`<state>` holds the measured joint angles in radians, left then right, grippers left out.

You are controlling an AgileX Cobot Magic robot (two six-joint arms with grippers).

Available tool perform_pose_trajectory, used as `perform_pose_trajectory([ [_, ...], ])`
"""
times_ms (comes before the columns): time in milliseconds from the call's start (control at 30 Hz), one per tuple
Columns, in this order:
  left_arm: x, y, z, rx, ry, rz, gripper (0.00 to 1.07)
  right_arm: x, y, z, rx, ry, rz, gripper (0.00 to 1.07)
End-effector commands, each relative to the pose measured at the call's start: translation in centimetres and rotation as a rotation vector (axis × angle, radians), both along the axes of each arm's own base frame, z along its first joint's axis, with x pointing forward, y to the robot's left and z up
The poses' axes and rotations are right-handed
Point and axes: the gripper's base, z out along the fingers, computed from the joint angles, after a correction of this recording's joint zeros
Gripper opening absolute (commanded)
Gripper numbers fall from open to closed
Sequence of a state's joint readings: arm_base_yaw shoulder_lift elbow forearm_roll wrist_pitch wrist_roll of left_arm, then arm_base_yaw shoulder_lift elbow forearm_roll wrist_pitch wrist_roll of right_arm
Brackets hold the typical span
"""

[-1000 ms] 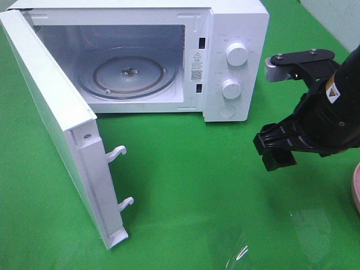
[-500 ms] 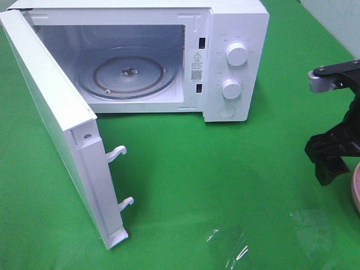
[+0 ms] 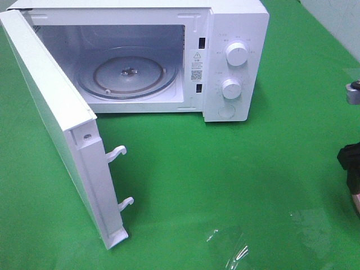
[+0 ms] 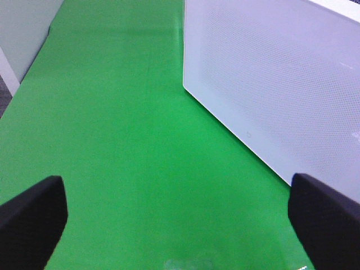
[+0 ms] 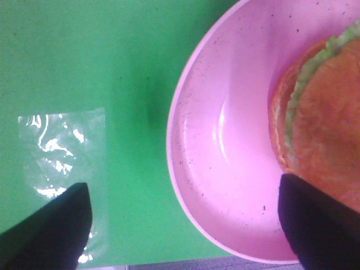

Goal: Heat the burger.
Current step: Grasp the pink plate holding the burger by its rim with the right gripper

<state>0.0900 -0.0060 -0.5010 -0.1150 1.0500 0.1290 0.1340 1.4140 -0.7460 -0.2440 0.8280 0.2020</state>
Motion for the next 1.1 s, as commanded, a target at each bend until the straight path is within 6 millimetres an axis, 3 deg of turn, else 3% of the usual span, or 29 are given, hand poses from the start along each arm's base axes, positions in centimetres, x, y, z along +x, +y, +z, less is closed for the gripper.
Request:
perform_pose_trajectory([
  [33,-0.3,-0.1,0.0,0.000,-0.029,0.001,1.00,0.4,-0.5,-0.8,-0.004,0.010,0.006,0.85],
  [500,-0.3,-0.1,0.0,0.000,-0.029,0.001,1.00,2.3,0.0,-5.2,0.025,0.080,0.012,0.84],
  [1100,-0.3,-0.1,0.0,0.000,-0.029,0.001,1.00,2.9,0.5,-9.5,0.063,0.117,0.011,0.83],
])
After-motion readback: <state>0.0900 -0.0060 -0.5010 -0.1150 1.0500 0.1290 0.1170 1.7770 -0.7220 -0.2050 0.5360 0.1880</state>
